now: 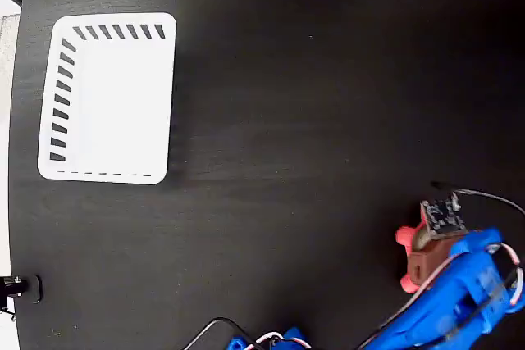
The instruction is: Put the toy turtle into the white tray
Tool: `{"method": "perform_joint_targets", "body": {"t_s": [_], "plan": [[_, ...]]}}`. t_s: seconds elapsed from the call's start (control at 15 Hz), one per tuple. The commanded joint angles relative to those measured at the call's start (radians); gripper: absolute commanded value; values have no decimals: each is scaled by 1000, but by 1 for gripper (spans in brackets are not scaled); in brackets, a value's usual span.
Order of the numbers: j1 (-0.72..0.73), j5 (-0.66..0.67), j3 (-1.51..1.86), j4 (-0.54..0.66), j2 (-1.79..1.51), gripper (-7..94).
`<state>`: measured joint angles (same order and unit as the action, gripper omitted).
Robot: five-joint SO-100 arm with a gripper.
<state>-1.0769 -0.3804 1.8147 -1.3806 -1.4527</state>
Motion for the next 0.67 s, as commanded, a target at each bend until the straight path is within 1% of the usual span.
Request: {"method": "perform_joint_targets", "body": {"t_s": [0.0,0.13,0.27,0.4,0.6], "plan": [[43,6,-195,-152,-170,0],[144,3,-299,-239,-235,0],[284,-3,-385,-299,-311,0],[489,-20,-431,-311,-382,0],[839,-43,-522,-299,-422,0]]}}
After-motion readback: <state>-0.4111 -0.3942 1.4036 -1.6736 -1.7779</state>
